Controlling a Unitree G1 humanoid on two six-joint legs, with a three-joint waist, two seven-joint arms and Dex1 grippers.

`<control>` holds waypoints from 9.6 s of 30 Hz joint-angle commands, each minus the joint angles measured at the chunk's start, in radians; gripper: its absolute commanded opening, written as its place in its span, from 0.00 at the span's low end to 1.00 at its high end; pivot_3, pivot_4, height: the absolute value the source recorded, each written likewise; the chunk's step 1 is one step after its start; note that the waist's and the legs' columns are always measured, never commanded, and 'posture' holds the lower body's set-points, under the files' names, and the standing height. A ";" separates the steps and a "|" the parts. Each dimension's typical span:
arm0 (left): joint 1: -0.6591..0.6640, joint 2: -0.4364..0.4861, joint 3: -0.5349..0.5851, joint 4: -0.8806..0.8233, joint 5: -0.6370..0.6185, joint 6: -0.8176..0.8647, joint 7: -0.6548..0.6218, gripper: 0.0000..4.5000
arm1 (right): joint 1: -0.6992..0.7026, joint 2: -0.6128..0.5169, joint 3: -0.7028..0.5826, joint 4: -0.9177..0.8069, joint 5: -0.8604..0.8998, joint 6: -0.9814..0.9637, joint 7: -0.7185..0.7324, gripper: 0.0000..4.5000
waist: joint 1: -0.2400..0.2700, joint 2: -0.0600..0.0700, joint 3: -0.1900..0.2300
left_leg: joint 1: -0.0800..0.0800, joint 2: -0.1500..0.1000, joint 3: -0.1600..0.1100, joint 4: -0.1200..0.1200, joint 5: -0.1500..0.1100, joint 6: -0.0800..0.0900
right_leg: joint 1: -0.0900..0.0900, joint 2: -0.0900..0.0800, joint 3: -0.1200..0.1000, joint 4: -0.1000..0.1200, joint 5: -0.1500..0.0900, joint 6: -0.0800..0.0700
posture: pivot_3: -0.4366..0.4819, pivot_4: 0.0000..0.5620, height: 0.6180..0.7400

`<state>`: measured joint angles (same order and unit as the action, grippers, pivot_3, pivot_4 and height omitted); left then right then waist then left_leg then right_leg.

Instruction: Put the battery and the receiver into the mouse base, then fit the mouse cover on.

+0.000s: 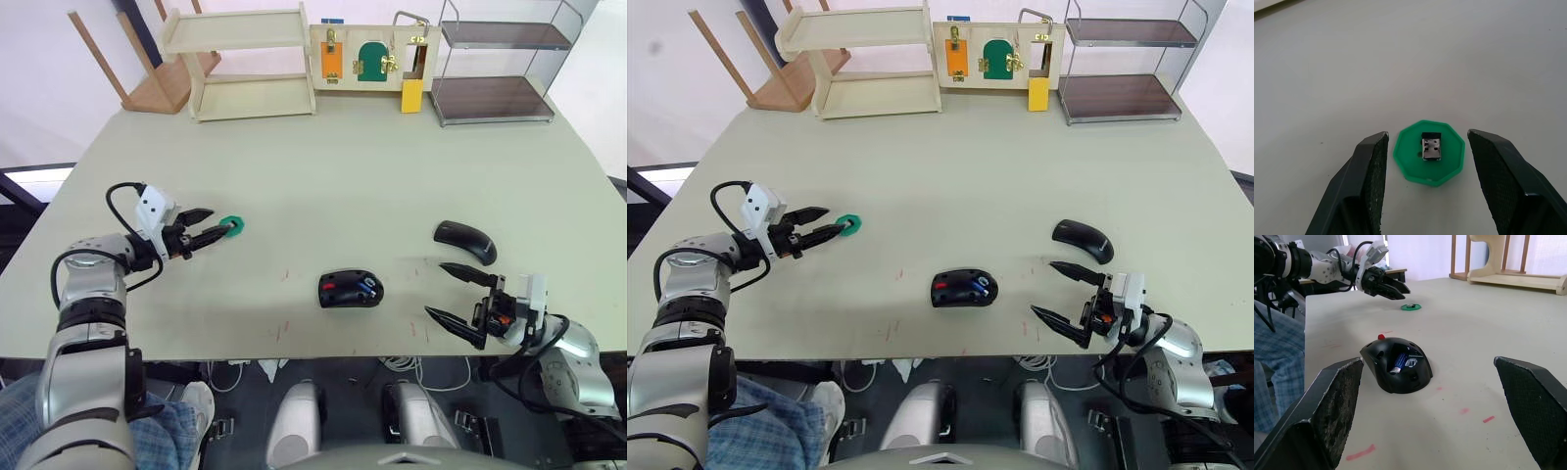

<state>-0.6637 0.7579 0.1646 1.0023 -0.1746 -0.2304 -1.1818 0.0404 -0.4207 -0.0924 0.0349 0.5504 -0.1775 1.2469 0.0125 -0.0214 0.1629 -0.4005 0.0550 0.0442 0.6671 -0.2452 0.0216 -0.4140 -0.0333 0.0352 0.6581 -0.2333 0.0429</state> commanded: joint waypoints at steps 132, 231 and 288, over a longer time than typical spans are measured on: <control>-0.196 0.022 -0.037 0.263 0.162 -0.033 -0.048 0.16 | 0.059 0.031 0.129 -0.197 -0.115 -0.030 -0.225 1.00 | -0.001 -0.006 0.003 | 0.000 0.000 0.000 0.001 0.000 0.000 | 0.000 0.001 0.000 0.001 0.001 0.000 | 0.48 0.27 1.00; -0.211 0.013 -0.053 0.271 0.195 -0.045 -0.030 0.29 | 0.059 0.036 0.152 -0.185 -0.122 -0.039 -0.235 1.00 | -0.001 -0.006 0.002 | 0.000 0.000 0.000 0.001 0.000 0.000 | 0.000 0.001 0.000 0.002 0.003 0.000 | 0.48 0.27 1.00; -0.189 0.088 0.004 0.175 0.117 0.022 -0.098 0.00 | 0.126 0.019 0.101 -0.172 -0.044 -0.119 -0.144 1.00 | -0.001 -0.007 0.002 | 0.000 0.000 0.000 0.001 0.000 0.000 | 0.000 0.001 0.000 0.002 0.003 0.000 | 0.48 0.27 1.00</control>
<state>-0.8486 0.8225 0.1492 1.2172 -0.0322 -0.2140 -1.2705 0.1630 -0.3966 0.0272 -0.1158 0.4845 -0.2730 1.0908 0.0112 -0.0280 0.1651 -0.4004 0.0551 0.0440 0.6681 -0.2452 0.0215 -0.4143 -0.0325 0.0350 0.6605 -0.2306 0.0428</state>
